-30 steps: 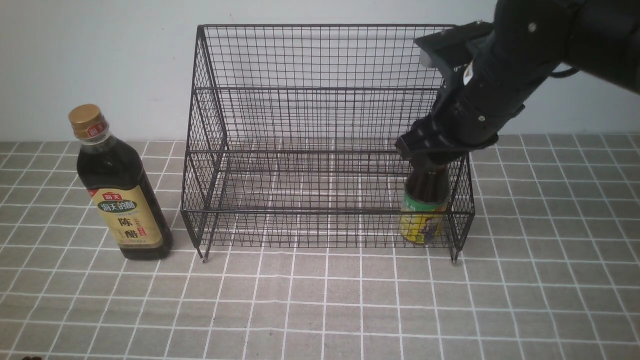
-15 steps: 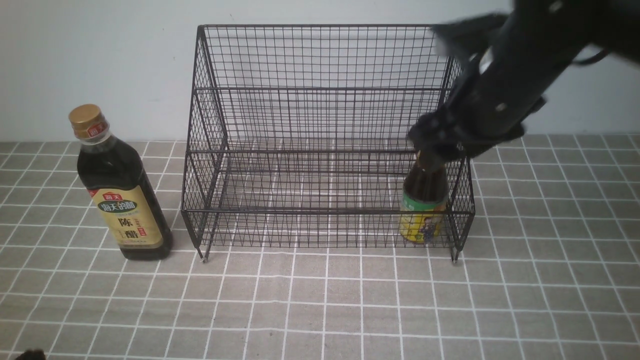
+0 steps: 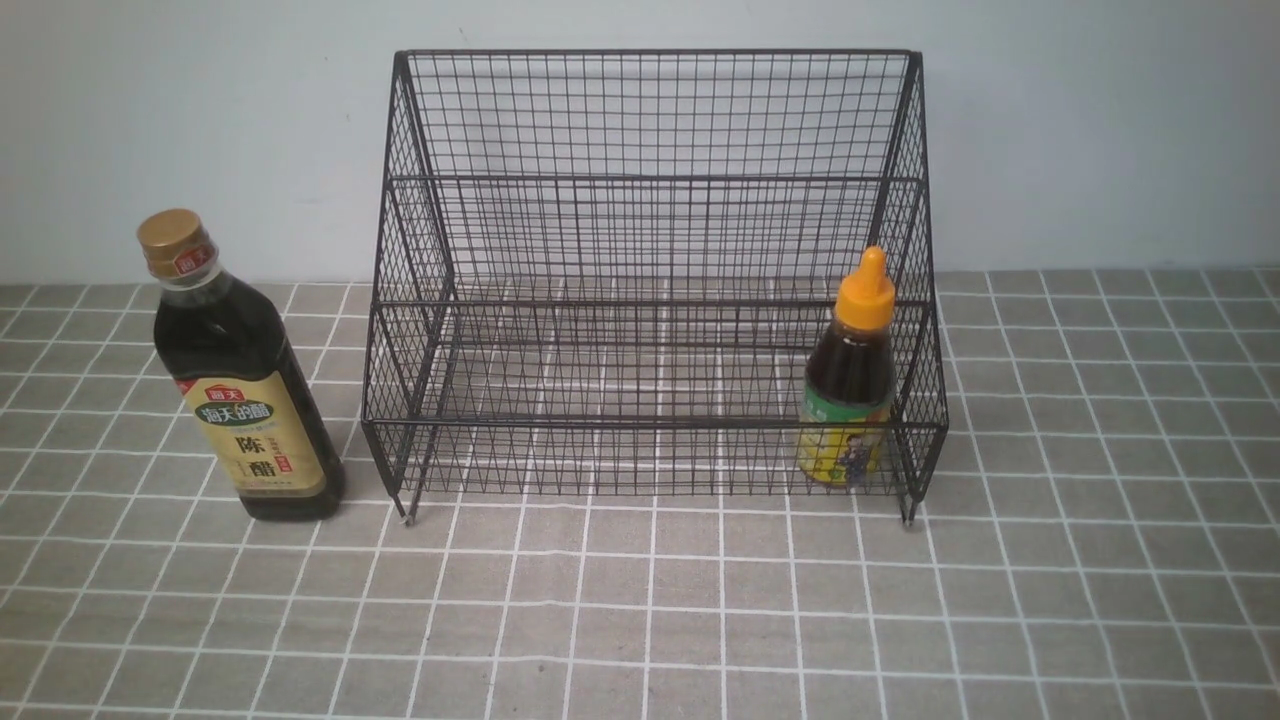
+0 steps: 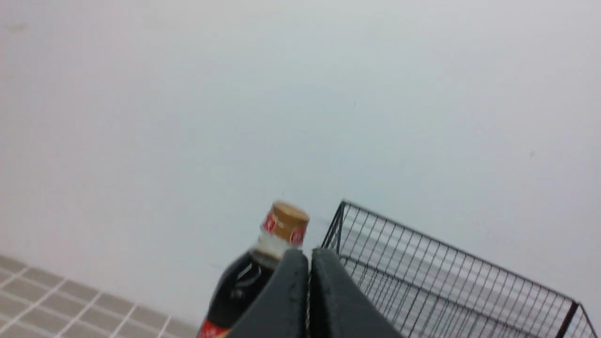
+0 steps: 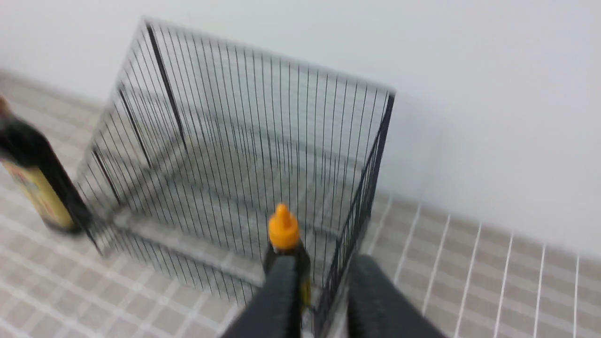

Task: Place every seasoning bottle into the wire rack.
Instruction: Use the left arm to grab the condiment bottle closest to it

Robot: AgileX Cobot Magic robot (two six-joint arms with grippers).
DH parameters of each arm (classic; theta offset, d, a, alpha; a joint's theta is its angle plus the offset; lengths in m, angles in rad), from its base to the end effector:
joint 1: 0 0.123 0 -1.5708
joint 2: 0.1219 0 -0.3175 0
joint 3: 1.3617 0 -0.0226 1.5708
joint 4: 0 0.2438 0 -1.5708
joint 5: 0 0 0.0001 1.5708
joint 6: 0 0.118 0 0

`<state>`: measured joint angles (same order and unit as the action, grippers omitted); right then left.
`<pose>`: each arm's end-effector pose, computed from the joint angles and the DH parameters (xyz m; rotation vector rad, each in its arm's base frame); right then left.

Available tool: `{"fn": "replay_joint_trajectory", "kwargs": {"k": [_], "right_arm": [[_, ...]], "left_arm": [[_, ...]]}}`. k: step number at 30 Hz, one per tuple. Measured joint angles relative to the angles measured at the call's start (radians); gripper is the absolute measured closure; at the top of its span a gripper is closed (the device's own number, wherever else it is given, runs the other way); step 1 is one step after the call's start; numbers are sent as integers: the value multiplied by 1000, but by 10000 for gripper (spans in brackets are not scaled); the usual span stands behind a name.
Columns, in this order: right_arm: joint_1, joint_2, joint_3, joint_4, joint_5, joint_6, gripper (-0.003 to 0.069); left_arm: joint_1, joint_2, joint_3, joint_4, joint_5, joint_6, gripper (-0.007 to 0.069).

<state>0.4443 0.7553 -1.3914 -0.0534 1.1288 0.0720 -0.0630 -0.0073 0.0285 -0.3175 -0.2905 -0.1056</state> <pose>0.0685 0.0263 0.4989 -0.3587 1.9528 0.2732 0.0377 0.0082 0.2373 -0.2908 1.2026 -0.3572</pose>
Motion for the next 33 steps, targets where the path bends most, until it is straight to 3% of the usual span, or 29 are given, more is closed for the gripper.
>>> {"fn": "replay_joint_trajectory", "kwargs": {"k": [3, 4, 6, 11, 13, 16, 17, 20, 21, 22, 23, 24, 27, 33], "right_arm": [[0, -275, 269, -1, -243, 2, 656], [0, -275, 269, -1, -243, 2, 658], [0, -521, 537, -1, -484, 11, 669], [0, -766, 826, -1, -693, 68, 671], [0, -771, 856, -1, -711, 71, 671], [0, -773, 898, 0, -737, 74, 671], [0, -773, 898, 0, -739, 74, 671], [0, -774, 898, 8, -755, 74, 671], [0, -774, 898, 9, -756, 74, 671], [0, -774, 898, 13, -756, 74, 671], [0, -774, 898, 14, -756, 74, 671], [0, -774, 898, 16, -755, 75, 671], [0, -774, 898, 32, -743, 77, 671], [0, -774, 898, 41, -739, 77, 671]], "left_arm": [[0, 47, 0, 46, -1, 0, 631], [0, 52, 0, 50, -1, 0, 631], [0, 135, -21, 108, 27, 0, 631], [0, 357, -128, 220, 50, 0, 589], [0, 411, -157, 239, 50, 0, 566], [0, 608, -256, 290, 44, -1, 436], [0, 628, -261, 295, 43, -3, 427], [0, 775, -323, 317, -28, -7, 276], [0, 803, -330, 326, -41, -7, 256], [0, 874, -358, 336, -99, -7, 175], [0, 890, -365, 337, -115, -7, 167], [0, 949, -392, 340, -171, -7, 106], [0, 1067, -435, 335, -242, -6, 39], [0, 1272, -526, 301, -326, 10, 22]]}}
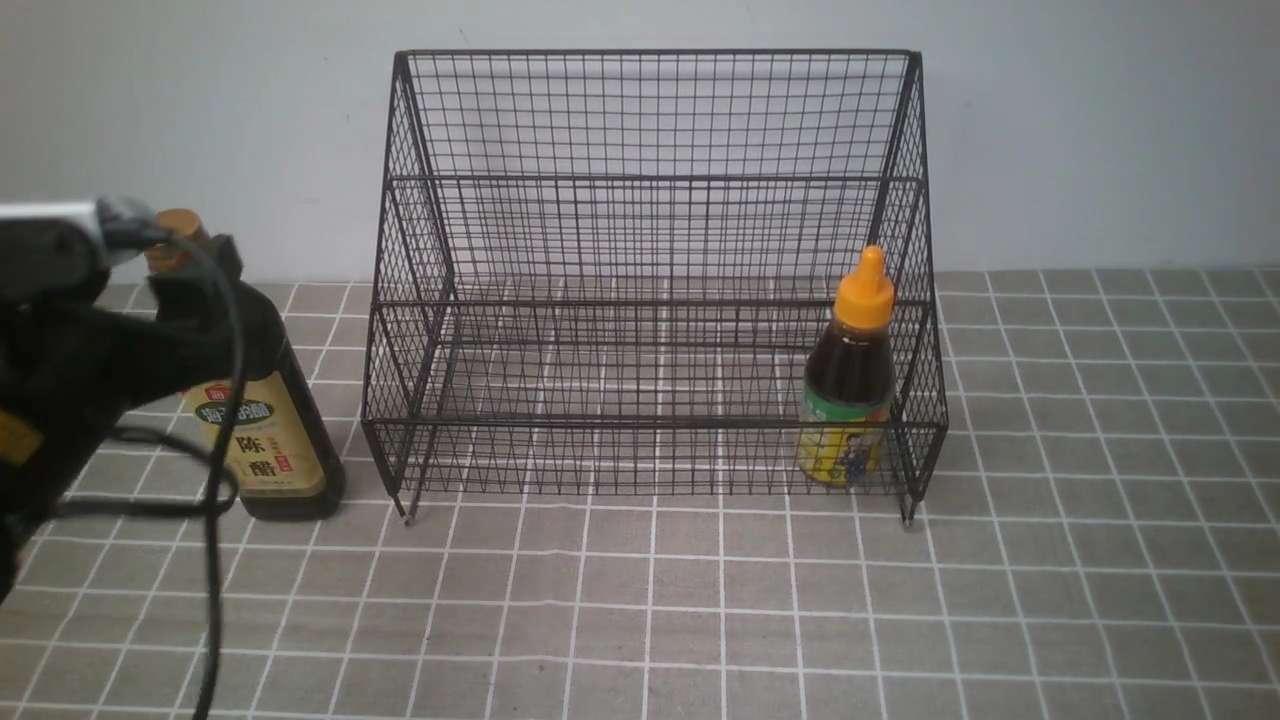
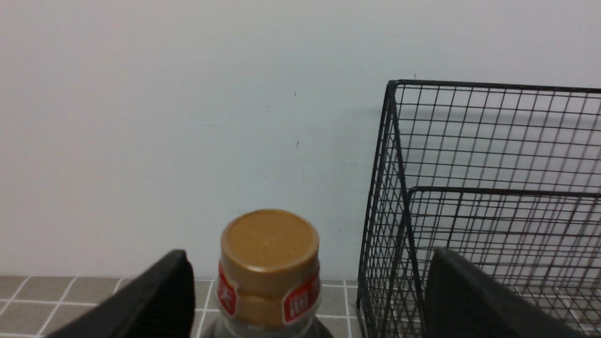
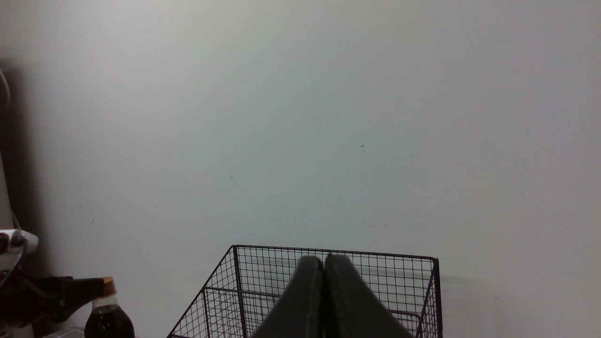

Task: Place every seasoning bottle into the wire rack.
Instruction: Use the left arm to grab the condiment bottle closest to it, then use the left arm to put the condiment bottle back on the shelf

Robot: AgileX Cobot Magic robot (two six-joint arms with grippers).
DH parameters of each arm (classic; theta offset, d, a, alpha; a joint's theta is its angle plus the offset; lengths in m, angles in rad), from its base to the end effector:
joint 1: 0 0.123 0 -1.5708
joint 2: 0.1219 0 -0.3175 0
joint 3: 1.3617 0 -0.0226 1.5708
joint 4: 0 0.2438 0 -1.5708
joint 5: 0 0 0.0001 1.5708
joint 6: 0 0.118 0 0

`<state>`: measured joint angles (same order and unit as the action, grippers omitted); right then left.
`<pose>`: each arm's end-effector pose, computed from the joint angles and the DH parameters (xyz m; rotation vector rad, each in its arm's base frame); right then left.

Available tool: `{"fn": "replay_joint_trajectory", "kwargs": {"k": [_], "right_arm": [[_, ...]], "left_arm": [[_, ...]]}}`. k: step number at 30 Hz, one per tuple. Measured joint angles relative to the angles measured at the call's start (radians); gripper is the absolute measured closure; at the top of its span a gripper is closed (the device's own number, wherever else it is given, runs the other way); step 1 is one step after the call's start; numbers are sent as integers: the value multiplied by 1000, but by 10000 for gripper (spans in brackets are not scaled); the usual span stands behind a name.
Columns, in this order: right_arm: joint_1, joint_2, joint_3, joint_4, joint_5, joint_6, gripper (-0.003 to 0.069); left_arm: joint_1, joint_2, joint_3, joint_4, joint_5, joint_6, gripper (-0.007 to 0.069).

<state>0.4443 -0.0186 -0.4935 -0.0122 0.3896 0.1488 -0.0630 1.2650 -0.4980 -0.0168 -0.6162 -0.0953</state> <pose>-0.0104 -0.0056 0.3364 -0.2066 1.3621 0.4850 0.2630 -0.0154 0.2919 -0.0451 1.6353 -0.1239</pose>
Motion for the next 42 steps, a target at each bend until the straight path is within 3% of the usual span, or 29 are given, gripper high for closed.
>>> {"fn": "replay_joint_trajectory", "kwargs": {"k": [7, 9, 12, 21, 28, 34, 42], "right_arm": [[0, 0, 0, 0, 0, 0, 671], [0, 0, 0, 0, 0, 0, 671], [0, 0, 0, 0, 0, 0, 671], [0, 0, 0, 3, 1, 0, 671], [0, 0, 0, 3, 1, 0, 671], [0, 0, 0, 3, 2, 10, 671], [0, 0, 0, 3, 4, 15, 671]], "left_arm": [[0, 167, -81, -78, -43, 30, 85], [0, 191, -98, -83, -43, 32, 143], [0, 210, -120, -71, -41, 43, 322], [0, 107, -166, -34, 127, 77, 320], [-6, -39, -388, -57, 323, 142, 320], [-93, -27, -585, -108, 440, 152, 320], [-202, 115, -712, -194, 457, 183, 320]]}}
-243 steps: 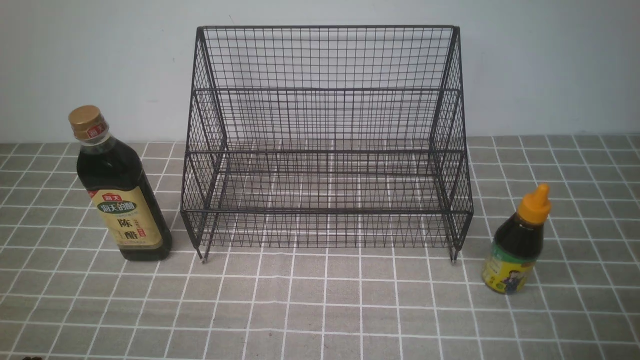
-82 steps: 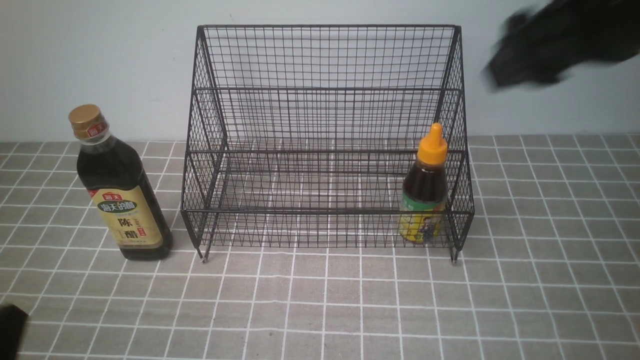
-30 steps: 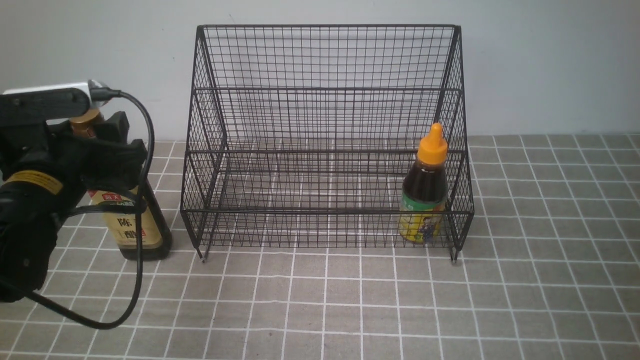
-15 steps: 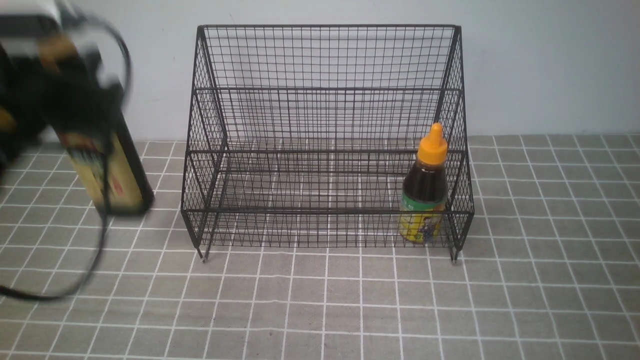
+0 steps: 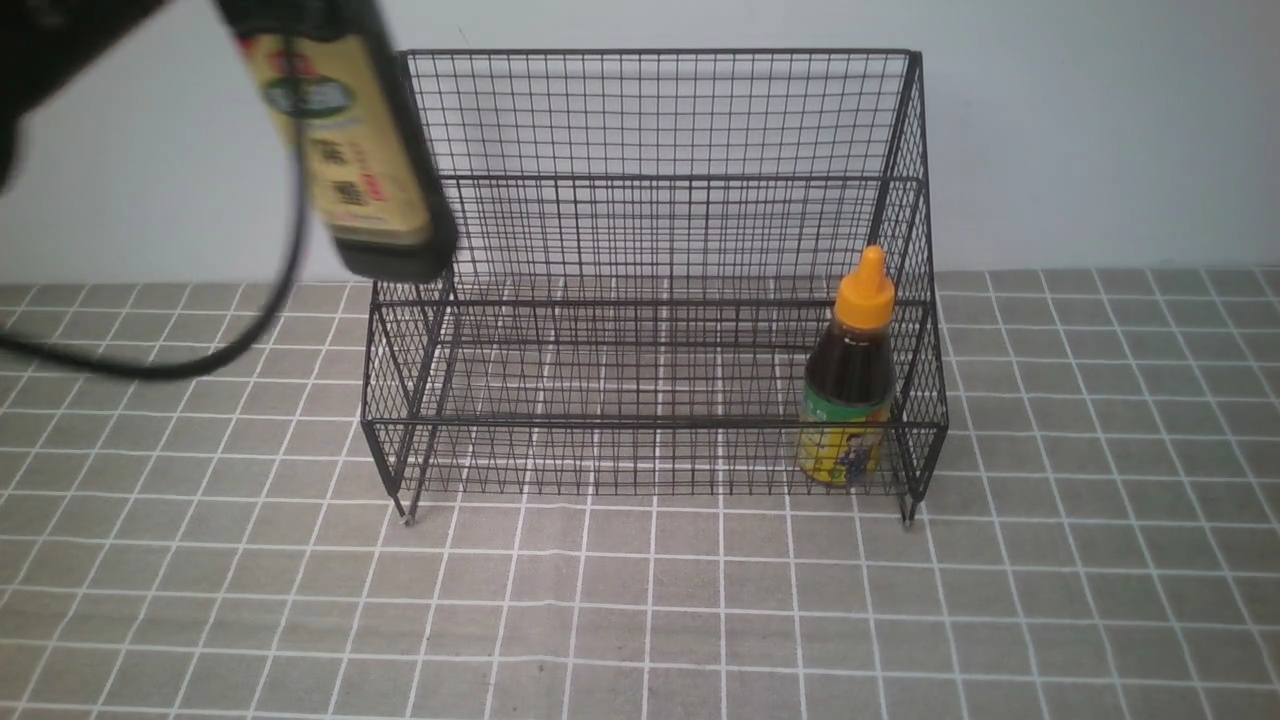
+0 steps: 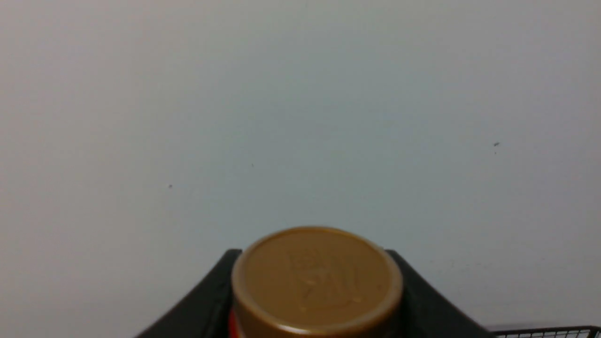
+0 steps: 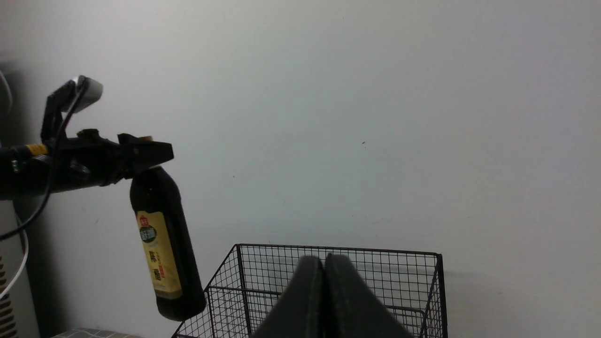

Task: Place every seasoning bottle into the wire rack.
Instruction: Use the left arm to put the condiment bottle back on the shelf

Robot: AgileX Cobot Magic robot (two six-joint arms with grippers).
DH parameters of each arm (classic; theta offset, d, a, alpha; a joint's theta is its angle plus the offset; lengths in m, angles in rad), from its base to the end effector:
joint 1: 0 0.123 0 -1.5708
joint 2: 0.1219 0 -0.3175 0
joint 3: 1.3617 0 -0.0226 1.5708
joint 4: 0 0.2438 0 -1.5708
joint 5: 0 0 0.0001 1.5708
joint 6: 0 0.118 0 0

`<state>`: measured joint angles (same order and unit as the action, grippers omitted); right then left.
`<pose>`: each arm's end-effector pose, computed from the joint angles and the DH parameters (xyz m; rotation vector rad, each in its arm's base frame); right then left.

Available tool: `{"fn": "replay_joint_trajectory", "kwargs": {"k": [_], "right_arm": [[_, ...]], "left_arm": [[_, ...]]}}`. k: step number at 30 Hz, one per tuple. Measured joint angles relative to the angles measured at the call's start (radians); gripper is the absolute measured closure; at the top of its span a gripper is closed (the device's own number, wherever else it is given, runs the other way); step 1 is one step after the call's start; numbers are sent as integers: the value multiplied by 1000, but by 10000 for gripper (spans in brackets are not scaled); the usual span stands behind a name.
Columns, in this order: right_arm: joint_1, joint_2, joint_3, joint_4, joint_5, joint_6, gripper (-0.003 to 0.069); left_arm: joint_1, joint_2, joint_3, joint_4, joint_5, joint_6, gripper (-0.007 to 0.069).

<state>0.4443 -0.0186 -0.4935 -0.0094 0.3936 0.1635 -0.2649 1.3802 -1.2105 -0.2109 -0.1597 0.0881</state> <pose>-0.0104 -0.0054 0.3359 -0.1964 1.3687 0.4996 0.3298 -0.0854 0.4508 0.0818 1.5015 -0.2852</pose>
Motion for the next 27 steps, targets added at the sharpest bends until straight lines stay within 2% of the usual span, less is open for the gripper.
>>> {"fn": "replay_joint_trajectory", "kwargs": {"k": [13, 27], "right_arm": [[0, 0, 0, 0, 32, 1, 671], [0, 0, 0, -4, 37, 5, 671]], "left_arm": [[-17, 236, -74, -59, -73, 65, 320], [-17, 343, -78, -64, 73, 76, 320]]}}
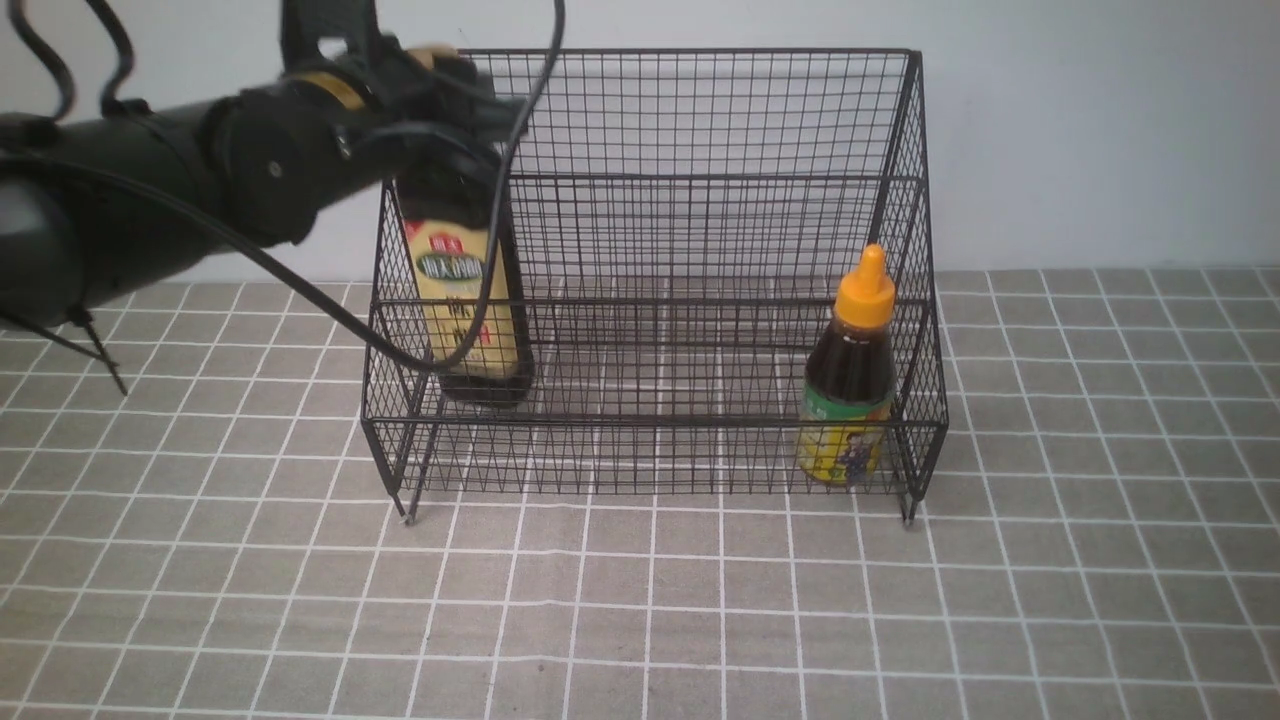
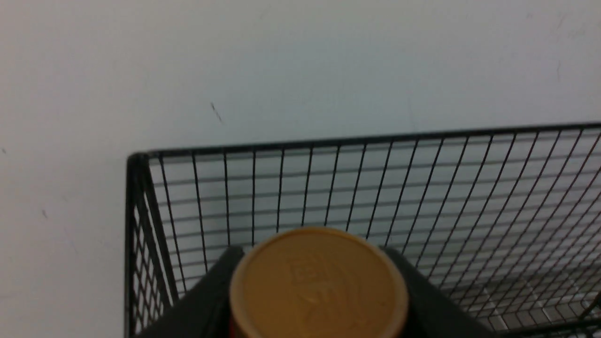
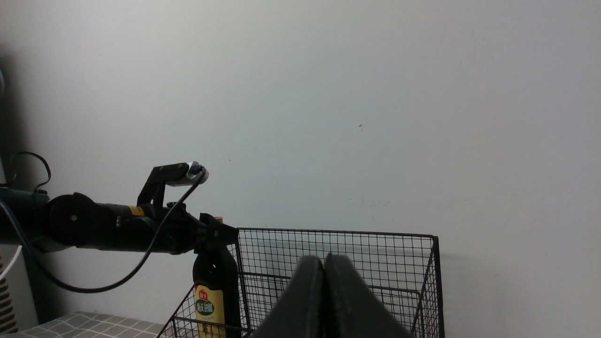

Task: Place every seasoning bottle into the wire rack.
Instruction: Use the left arm to put the condiment bottle back on the shelf

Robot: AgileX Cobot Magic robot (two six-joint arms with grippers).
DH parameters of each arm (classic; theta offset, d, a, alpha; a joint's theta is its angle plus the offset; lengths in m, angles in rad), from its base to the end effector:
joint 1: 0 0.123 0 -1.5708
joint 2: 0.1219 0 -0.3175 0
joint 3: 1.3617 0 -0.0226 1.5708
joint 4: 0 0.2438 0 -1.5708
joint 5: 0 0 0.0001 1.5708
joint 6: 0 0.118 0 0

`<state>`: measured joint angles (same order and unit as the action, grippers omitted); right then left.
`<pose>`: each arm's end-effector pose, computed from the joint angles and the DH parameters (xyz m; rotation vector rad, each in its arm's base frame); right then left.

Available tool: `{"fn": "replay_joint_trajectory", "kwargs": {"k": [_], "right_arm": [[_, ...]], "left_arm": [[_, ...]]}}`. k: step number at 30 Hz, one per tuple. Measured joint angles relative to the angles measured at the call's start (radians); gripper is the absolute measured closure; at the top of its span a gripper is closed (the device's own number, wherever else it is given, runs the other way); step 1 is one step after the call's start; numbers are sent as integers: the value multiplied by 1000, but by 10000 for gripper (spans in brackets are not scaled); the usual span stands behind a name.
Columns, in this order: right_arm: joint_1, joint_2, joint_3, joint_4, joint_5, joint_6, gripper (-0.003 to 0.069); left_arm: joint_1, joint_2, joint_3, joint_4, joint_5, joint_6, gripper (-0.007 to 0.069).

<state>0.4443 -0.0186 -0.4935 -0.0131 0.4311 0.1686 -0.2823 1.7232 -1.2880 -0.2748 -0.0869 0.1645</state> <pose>-0.0096 -0.0053 0.3316 -0.1990 1.4066 0.4942 0.4202 -0.1190 0.3358 0.1426 1.8370 -0.2531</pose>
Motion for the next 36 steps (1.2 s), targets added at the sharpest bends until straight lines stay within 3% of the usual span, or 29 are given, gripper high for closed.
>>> {"fn": "replay_joint_trajectory", "kwargs": {"k": [4, 13, 27, 30, 35, 36], "right_arm": [[0, 0, 0, 0, 4, 0, 671], [0, 0, 0, 0, 23, 1, 671], [0, 0, 0, 0, 47, 2, 671], [0, 0, 0, 1, 53, 2, 671], [0, 0, 0, 4, 62, 2, 671], [0, 0, 0, 4, 62, 2, 671]], "left_arm": [[0, 1, -5, -1, 19, 0, 309], [-1, -10, -8, -1, 41, 4, 106], [-1, -67, -9, 1, 87, 39, 92], [-1, -68, -10, 1, 101, 39, 125], [-1, -68, -11, 1, 129, 39, 341], [-1, -68, -11, 1, 129, 39, 340]]}}
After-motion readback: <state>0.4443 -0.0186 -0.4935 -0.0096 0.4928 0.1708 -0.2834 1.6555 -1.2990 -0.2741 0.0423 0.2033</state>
